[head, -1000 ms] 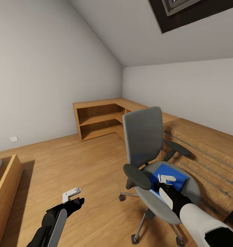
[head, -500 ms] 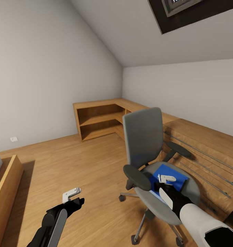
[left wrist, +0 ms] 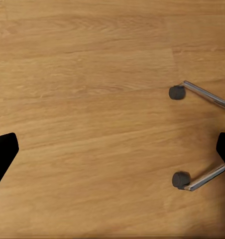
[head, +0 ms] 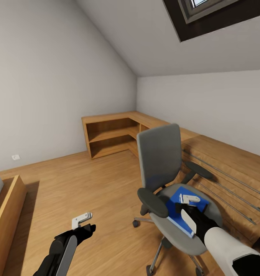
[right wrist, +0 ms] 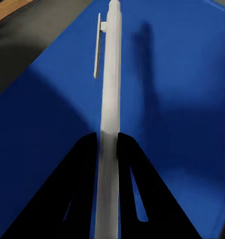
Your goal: In the bedroom, organize the workspace by keeping the computer under the desk, ensuring the monitor is on the desk, placing the keyboard on the desk next to the monitor, placing the mouse on the desk next to the keyboard, moving the folder from the swivel chair onto the desk next to the mouse, stacking the notebook on top of the folder with the pen on top of the notebook, and positioning the swivel chair next to the desk.
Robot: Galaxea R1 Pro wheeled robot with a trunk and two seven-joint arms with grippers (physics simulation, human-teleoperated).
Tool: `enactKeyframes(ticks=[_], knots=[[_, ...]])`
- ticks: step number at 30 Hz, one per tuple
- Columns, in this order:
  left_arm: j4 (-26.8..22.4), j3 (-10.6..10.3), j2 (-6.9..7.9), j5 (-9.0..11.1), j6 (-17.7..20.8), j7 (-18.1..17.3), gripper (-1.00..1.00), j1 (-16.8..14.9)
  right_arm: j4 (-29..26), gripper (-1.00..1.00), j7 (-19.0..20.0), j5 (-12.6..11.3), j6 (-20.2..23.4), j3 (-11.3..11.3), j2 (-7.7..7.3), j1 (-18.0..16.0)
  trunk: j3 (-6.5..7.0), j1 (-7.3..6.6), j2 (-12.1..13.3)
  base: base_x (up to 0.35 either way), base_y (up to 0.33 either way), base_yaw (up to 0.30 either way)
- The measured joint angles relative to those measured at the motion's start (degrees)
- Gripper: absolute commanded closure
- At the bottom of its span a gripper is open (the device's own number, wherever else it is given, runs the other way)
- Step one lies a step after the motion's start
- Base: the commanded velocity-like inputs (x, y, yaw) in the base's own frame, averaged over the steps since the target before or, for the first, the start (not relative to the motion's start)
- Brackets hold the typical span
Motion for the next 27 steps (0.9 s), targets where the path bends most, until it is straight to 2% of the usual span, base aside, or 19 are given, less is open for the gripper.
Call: enactKeyframes(ticks=[8,12,16,17,18,19,20,21,22,24,27], knots=[[0.3,-0.5,0.04,0.0,0.0,0.1,-1.00,0.0,-2.5,1.00,0.0,0.0,0.4,0.0,-0.23,0.2,1.44,-1.76,3.2,0.000,0.000,0.000],[0.3,-0.5,0.05,0.0,0.0,0.0,-1.00,0.0,-6.6,1.00,0.1,-0.1,1.3,0.0,-1.91,1.8,2.15,-2.64,4.8,0.000,0.000,0.000],[0.3,-0.5,0.06,0.0,0.0,0.1,-1.00,0.0,-17.9,1.00,0.0,-0.5,5.9,-0.1,-4.17,6.6,2.87,-3.52,6.4,0.000,0.000,0.000],[0.2,-0.5,0.03,0.0,0.0,0.1,-1.00,0.0,-25.9,1.00,-0.3,-2.0,9.2,-0.4,-5.44,10.3,3.05,-3.74,6.8,0.000,0.000,0.000],[0.1,-0.5,-0.01,0.0,0.0,0.1,-1.00,0.0,-38.0,1.00,-3.2,-5.9,14.1,-3.2,-7.34,16.9,3.22,-3.96,7.2,0.000,0.000,0.000],[0.0,-0.6,-0.05,0.0,-0.1,0.0,-1.00,0.0,-44.7,1.00,-5.1,-7.9,15.7,-4.4,-7.83,19.4,3.41,-4.18,7.6,0.000,0.000,0.000],[-0.1,-0.7,-0.07,0.0,-0.1,0.0,-1.00,0.0,-47.2,1.00,-6.1,-8.9,16.5,-4.9,-7.99,20.4,3.59,-4.40,8.0,0.000,0.000,0.000],[-0.7,-0.8,-0.09,0.0,-0.1,0.0,-1.00,0.0,-52.7,1.00,-8.7,-11.4,18.1,-5.9,-8.29,22.6,3.77,-4.62,8.4,0.000,0.000,0.000],[-1.4,-0.9,-0.10,0.0,-0.1,0.0,-1.00,0.0,-55.5,1.00,-10.0,-12.9,18.8,-6.2,-8.42,23.8,3.95,-4.84,8.8,0.000,0.000,0.000],[-2.3,-1.0,-0.11,0.0,-0.1,0.0,-1.00,0.2,-57.6,1.00,-11.1,-14.0,19.2,-6.5,-8.54,24.7,4.31,-5.27,9.6,0.000,0.000,0.000],[-8.4,-1.8,-0.19,0.0,-0.1,-0.1,-1.00,3.1,-60.6,1.00,-12.5,-15.4,19.7,-6.8,-8.69,26.1,4.85,-5.93,10.8,0.000,0.000,0.000]])
